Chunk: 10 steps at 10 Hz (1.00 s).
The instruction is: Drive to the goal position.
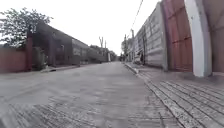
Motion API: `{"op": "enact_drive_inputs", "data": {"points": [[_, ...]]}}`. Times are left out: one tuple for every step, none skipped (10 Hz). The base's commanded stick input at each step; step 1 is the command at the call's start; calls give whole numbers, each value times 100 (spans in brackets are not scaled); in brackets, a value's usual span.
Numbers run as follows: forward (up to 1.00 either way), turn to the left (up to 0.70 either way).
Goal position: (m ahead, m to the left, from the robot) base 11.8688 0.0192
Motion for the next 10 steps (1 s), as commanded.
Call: {"op": "enact_drive_inputs", "data": {"points": [[100, -1], [100, -1], [100, 0], [100, -13], [100, -37], [100, -40], [100, -30], [100, 0], [100, 0], [100, 0]]}}
